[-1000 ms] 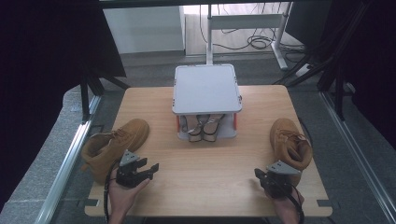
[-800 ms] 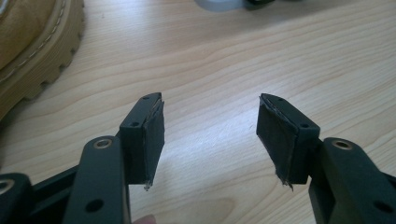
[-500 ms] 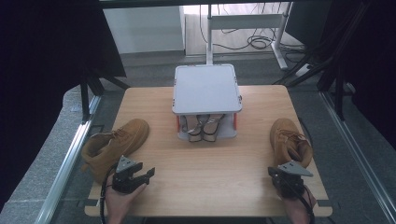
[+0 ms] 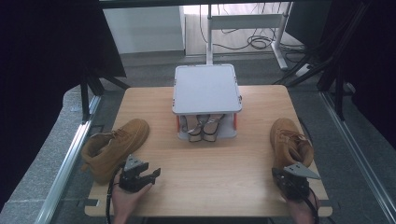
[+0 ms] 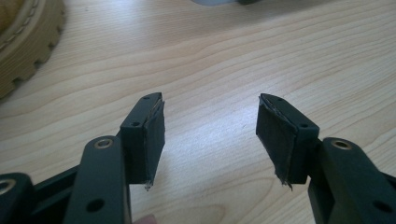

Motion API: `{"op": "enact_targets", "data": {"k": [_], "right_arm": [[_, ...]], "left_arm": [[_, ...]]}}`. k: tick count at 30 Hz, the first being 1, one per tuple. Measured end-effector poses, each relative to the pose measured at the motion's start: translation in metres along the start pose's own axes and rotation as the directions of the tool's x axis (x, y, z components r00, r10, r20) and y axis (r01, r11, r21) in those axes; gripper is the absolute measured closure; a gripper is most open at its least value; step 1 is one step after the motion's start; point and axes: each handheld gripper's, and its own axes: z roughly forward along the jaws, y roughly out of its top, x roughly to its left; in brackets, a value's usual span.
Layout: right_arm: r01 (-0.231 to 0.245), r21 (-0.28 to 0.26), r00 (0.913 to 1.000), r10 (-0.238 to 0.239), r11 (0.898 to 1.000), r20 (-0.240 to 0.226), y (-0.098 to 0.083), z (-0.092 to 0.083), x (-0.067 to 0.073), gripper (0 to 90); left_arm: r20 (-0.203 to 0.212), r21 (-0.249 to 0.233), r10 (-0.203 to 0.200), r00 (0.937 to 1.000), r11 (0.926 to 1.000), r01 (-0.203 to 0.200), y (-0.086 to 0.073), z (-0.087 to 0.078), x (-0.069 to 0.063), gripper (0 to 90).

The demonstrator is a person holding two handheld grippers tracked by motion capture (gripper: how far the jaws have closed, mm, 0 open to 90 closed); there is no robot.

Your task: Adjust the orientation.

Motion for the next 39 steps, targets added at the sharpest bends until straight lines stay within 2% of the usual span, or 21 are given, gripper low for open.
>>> {"op": "enact_targets", "data": {"k": [4, 14, 17, 26, 30, 35, 38, 39], "right_arm": [[-0.012, -0.002, 0.9999, 0.012, 1.000, -0.001, -0.002, -0.004, -0.002, 90.0], [-0.030, 0.000, 0.9993, 0.030, 1.000, 0.020, -0.008, -0.014, -0.009, 90.0], [-0.039, 0.001, 0.9990, 0.039, 0.999, 0.021, -0.011, -0.018, -0.015, 90.0], [-0.080, -0.013, 0.9932, 0.081, 0.997, 0.084, -0.021, -0.034, -0.035, 90.0], [-0.107, -0.025, 0.9913, 0.109, 0.994, 0.074, -0.023, -0.037, -0.044, 90.0], [-0.121, -0.029, 0.9872, 0.123, 0.992, 0.101, -0.025, -0.041, -0.051, 90.0], [-0.154, -0.040, 0.9847, 0.157, 0.987, 0.076, -0.026, -0.041, -0.052, 90.0], [-0.148, -0.041, 0.9856, 0.151, 0.988, 0.076, -0.025, -0.040, -0.049, 90.0]], "left_arm": [[0.010, 0.007, 0.011, 0.9999, 0.9999, -0.011, 0.002, 0.004, 0.000, 42.4], [0.022, 0.008, 0.000, 0.9998, 1.0000, 0.000, 0.004, 0.006, 0.002, 42.3], [0.027, 0.005, -0.006, 0.9996, 1.0000, 0.006, 0.004, 0.005, 0.001, 42.3], [0.025, -0.008, -0.008, 0.9996, 0.9999, 0.008, 0.005, 0.000, 0.003, 42.3], [0.022, -0.007, -0.013, 0.9997, 0.9999, 0.013, 0.005, -0.001, 0.005, 42.2], [0.019, -0.010, -0.019, 0.9997, 0.9998, 0.019, 0.005, -0.001, 0.006, 41.8], [0.017, -0.008, -0.018, 0.9997, 0.9998, 0.018, 0.005, -0.001, 0.006, 41.8], [0.018, -0.008, -0.018, 0.9997, 0.9998, 0.018, 0.005, -0.001, 0.005, 41.7]]}}
